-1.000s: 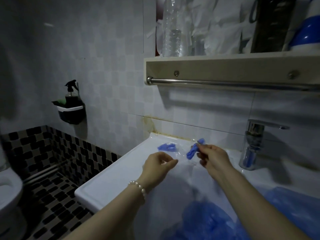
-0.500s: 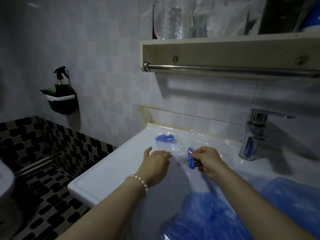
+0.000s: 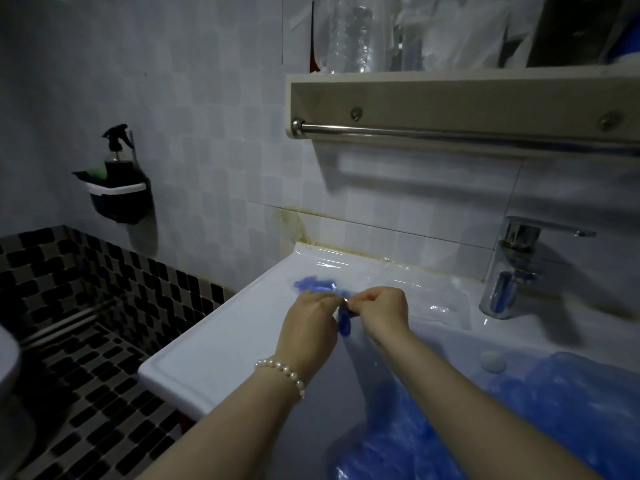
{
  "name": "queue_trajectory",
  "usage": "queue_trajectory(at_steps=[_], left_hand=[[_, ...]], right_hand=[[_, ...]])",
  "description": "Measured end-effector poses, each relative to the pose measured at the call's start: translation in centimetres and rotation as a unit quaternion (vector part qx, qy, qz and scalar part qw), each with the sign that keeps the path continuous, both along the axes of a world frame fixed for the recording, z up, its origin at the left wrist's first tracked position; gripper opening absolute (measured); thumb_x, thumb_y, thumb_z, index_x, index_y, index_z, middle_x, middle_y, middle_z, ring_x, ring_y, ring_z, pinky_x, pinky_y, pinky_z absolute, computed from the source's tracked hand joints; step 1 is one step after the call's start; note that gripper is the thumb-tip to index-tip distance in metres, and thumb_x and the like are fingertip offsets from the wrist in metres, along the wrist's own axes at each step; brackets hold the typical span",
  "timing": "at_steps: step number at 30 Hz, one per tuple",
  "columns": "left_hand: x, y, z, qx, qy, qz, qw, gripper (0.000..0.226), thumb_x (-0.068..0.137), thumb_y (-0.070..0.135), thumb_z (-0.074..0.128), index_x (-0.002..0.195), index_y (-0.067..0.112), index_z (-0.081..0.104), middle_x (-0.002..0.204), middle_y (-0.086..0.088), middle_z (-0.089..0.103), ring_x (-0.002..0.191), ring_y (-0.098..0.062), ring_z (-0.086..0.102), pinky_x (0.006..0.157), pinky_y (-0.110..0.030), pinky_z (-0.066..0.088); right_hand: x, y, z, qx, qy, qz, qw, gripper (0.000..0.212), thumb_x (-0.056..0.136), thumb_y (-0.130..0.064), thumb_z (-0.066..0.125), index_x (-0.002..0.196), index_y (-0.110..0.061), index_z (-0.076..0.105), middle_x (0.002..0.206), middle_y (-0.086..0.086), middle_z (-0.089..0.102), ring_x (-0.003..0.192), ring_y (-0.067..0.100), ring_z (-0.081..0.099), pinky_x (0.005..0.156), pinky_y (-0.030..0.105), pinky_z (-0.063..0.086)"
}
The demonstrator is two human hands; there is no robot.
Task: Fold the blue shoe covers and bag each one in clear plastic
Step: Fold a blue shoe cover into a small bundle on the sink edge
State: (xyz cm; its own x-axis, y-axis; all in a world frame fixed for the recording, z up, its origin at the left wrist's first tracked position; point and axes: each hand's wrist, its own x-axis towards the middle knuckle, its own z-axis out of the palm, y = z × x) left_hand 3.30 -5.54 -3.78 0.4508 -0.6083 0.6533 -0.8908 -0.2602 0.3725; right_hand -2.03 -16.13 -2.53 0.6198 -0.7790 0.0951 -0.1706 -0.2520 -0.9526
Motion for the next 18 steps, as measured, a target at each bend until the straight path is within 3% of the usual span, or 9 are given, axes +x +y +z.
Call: queue_trajectory(at_steps=[2, 5, 9, 11, 13, 16, 18], left_hand=[[-0.1, -0.1, -0.5, 0.016, 0.003, 0.018, 1.000, 0.023, 0.066, -0.007, 0.052, 0.059, 0.011, 0.063, 0.066, -0.003, 0.066, 0.065, -0.022, 0.060, 0.062, -0.029, 0.051], [-0.5, -0.3, -1.2, 0.027, -0.015, 0.031, 0.999, 0.022, 0.060, -0.008, 0.049, 0.060, 0.012, 0.059, 0.061, -0.002, 0.063, 0.058, -0.023, 0.056, 0.050, -0.027, 0.047], [-0.4, -0.5, -1.0, 0.025, -0.041, 0.051, 0.998, 0.024, 0.058, 0.000, 0.052, 0.063, 0.016, 0.069, 0.058, 0.004, 0.064, 0.052, -0.016, 0.058, 0.048, -0.017, 0.043], [-0.6, -0.4, -0.8, 0.021, -0.019, 0.063, 0.998, 0.020, 0.070, 0.001, 0.054, 0.070, 0.015, 0.068, 0.065, 0.000, 0.066, 0.059, -0.020, 0.060, 0.051, -0.019, 0.038], [-0.8, -0.3, -0.6, 0.039, 0.033, 0.099, 0.994, 0.015, 0.083, 0.003, 0.050, 0.085, 0.012, 0.061, 0.082, -0.005, 0.066, 0.074, -0.025, 0.059, 0.059, -0.025, 0.033], [-0.8, -0.4, -0.7, 0.073, 0.074, 0.149, 0.983, 0.010, 0.089, 0.007, 0.046, 0.089, 0.017, 0.046, 0.089, -0.005, 0.061, 0.074, -0.018, 0.051, 0.060, -0.023, 0.028], [-0.6, -0.4, -0.7, 0.087, 0.080, 0.168, 0.979, 0.010, 0.090, 0.010, 0.047, 0.091, 0.017, 0.054, 0.092, -0.005, 0.063, 0.081, -0.019, 0.057, 0.062, -0.021, 0.030]], right_hand=[[0.5, 0.2, -0.3, 0.027, -0.018, -0.042, 0.999, 0.024, 0.076, -0.019, 0.075, 0.054, -0.016, 0.066, 0.066, 0.003, 0.069, 0.071, 0.025, 0.066, 0.071, 0.032, 0.053], [1.2, 0.8, -0.7, 0.088, -0.058, -0.103, 0.989, 0.027, 0.078, -0.026, 0.075, 0.054, -0.018, 0.066, 0.063, 0.000, 0.067, 0.065, 0.021, 0.062, 0.063, 0.025, 0.046], [2.3, 1.7, -1.1, 0.183, -0.084, -0.147, 0.968, 0.024, 0.078, -0.023, 0.076, 0.057, -0.014, 0.067, 0.067, 0.004, 0.070, 0.065, 0.024, 0.066, 0.068, 0.030, 0.055], [2.5, 1.8, -1.0, 0.219, -0.091, -0.166, 0.957, 0.026, 0.079, -0.020, 0.074, 0.056, -0.011, 0.065, 0.064, 0.003, 0.069, 0.063, 0.024, 0.066, 0.070, 0.033, 0.056], [2.6, 1.7, -0.8, 0.221, -0.081, -0.186, 0.954, 0.026, 0.081, -0.021, 0.072, 0.059, -0.008, 0.064, 0.068, 0.005, 0.068, 0.064, 0.025, 0.063, 0.067, 0.031, 0.052], [2.9, 1.8, -1.0, 0.201, -0.063, -0.191, 0.959, 0.022, 0.084, -0.026, 0.070, 0.071, -0.008, 0.067, 0.072, 0.006, 0.065, 0.067, 0.026, 0.061, 0.066, 0.028, 0.046], [3.3, 2.1, -1.4, 0.165, -0.060, -0.179, 0.968, 0.025, 0.083, -0.030, 0.069, 0.069, -0.009, 0.067, 0.074, 0.006, 0.069, 0.071, 0.028, 0.065, 0.070, 0.031, 0.052]])
